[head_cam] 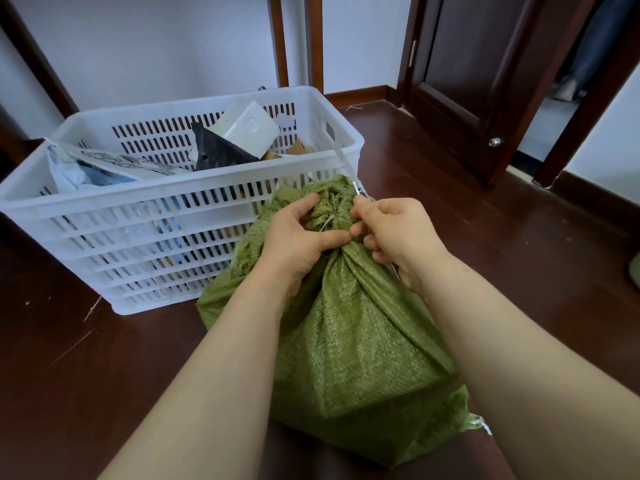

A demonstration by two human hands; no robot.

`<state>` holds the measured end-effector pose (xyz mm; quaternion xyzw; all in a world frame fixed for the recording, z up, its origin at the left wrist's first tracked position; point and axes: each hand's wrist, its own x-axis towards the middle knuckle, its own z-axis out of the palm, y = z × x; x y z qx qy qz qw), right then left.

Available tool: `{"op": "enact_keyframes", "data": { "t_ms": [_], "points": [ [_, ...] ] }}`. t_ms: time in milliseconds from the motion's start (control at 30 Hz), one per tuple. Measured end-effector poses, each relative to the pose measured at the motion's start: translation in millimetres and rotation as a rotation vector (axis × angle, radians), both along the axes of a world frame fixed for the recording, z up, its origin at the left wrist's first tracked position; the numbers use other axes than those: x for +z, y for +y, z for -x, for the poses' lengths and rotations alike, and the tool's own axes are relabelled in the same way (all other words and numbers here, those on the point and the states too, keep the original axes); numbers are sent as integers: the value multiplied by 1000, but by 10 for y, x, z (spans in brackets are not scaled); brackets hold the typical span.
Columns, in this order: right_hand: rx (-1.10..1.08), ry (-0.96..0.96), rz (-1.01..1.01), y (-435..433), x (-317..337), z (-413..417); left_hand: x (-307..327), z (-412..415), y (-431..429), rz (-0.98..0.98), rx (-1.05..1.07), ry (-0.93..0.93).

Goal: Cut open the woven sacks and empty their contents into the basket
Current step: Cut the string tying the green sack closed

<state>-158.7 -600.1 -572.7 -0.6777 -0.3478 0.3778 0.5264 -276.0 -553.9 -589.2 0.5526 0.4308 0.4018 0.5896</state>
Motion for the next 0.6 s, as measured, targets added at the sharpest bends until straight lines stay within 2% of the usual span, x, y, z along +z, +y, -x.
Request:
{"op": "enact_keyframes", "data": {
  "t_ms": [100,367,600],
  "points": [
    [18,10,9,3,-2,7,-42,44,25,63,14,-77],
    [217,-222,42,-150,171,-19,-34,-67,46,20,106,-105],
    [220,-667,77,-250,50,-69,-11,-140,54,56,156,-110]
  ]
}}
